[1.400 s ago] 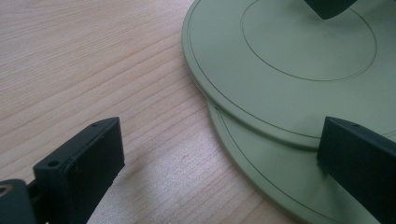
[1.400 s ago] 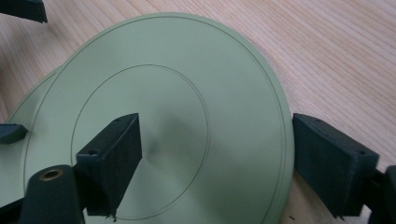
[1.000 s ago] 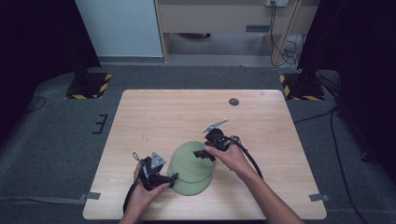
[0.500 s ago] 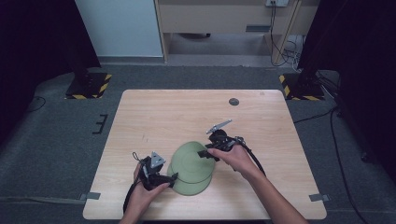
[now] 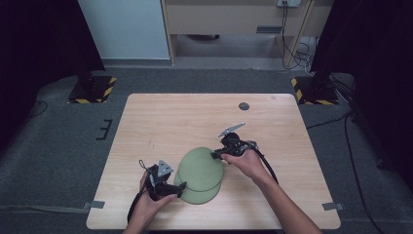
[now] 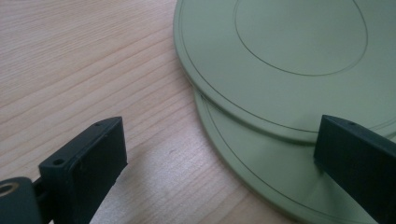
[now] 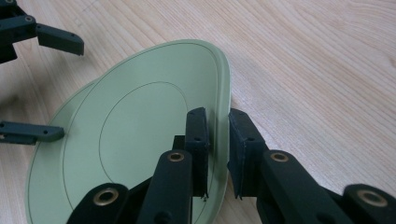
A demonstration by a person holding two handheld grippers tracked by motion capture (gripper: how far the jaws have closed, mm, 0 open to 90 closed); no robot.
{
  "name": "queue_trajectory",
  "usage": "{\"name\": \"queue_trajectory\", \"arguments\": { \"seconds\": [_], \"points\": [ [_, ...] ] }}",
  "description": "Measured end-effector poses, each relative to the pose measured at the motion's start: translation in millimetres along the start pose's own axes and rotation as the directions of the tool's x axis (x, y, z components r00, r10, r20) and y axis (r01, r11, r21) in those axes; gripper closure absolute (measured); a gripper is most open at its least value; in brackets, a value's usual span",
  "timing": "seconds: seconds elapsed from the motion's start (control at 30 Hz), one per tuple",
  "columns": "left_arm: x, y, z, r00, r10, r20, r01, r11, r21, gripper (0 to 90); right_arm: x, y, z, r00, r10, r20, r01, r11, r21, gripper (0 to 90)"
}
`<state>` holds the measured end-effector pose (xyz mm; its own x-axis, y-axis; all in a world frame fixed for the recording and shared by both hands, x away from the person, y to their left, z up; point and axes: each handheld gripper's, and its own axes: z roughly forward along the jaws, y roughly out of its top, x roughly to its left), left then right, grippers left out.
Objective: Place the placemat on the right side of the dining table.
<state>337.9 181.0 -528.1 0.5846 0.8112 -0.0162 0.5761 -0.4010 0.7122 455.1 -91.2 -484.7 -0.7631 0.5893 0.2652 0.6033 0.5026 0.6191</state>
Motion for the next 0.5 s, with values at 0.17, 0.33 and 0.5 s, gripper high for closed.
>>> {"name": "queue_trajectory", "arguments": {
  "seconds": [0.17, 0.33, 0.5],
  "points": [
    [-0.4, -0.5, 1.2, 0.9996, -0.017, 0.024, 0.017, 0.9998, 0.003, 2.2, 0.0, 2.4, -1.3, 1.0, 0.003, 0.006, -0.003, 1.0, -0.009, 81.9],
    [-2.8, 2.4, 4.0, 0.9999, -0.01, 0.003, 0.01, 0.9999, -0.007, 2.1, 2.5, 11.0, -3.1, 0.9998, -0.012, 0.014, 0.012, 1.0, -0.017, 82.8],
    [-3.1, 3.4, 4.9, 0.9999, -0.014, -0.006, 0.014, 0.9999, -0.005, 0.9, 7.0, 15.1, -5.4, 0.9998, -0.02, -0.001, 0.02, 0.999, -0.024, 80.2]
  ]
}}
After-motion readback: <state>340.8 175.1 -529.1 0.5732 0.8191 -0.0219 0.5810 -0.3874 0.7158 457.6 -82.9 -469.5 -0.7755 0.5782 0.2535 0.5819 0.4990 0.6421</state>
